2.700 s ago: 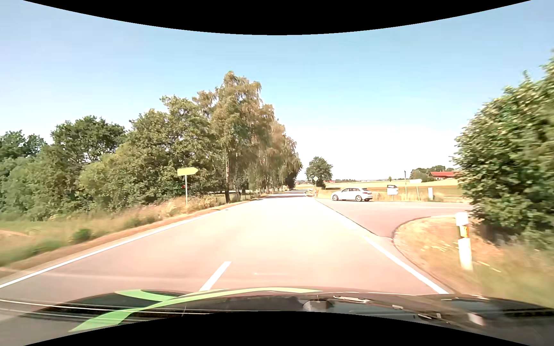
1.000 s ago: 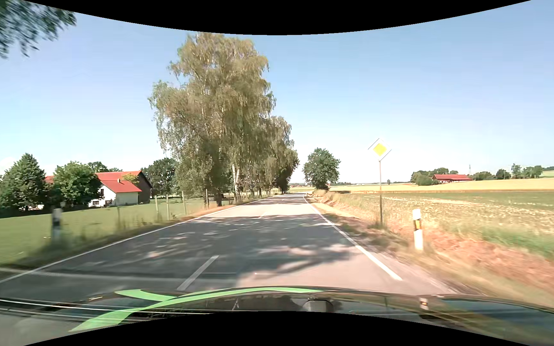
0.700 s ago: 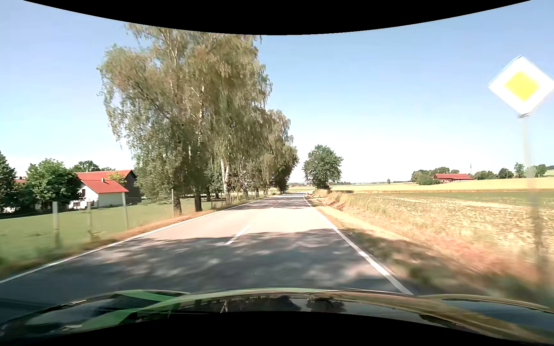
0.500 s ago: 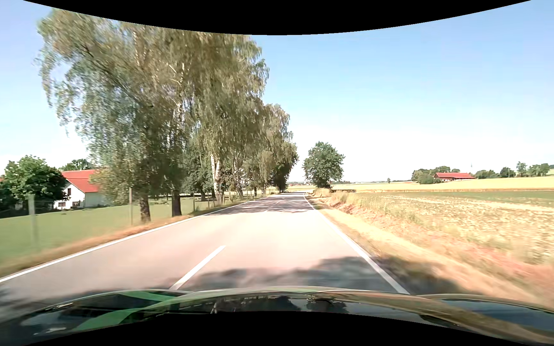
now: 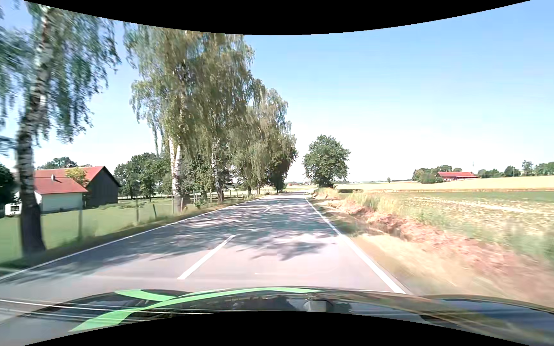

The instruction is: Follow the waypoints while adhering to traffic rules and regulations

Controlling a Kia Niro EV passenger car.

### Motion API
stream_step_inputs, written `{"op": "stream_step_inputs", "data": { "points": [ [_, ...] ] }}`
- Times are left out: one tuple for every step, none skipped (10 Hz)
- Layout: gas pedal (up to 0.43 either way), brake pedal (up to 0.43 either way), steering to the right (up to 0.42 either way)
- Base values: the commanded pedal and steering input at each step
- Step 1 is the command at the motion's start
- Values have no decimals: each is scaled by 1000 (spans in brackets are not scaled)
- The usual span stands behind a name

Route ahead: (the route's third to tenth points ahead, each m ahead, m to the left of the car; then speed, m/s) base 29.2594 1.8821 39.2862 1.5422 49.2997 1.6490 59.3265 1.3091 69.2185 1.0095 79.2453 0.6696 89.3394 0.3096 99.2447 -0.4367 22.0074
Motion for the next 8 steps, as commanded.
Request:
{"op": "stream_step_inputs", "data": {
  "points": [
    [197, 0, 0],
    [197, 0, 0],
    [197, 0, 0],
    [197, 0, 0],
    [189, 0, 0],
    [189, 0, 0],
    [189, 0, -1],
    [189, 0, 0]
  ]
}}
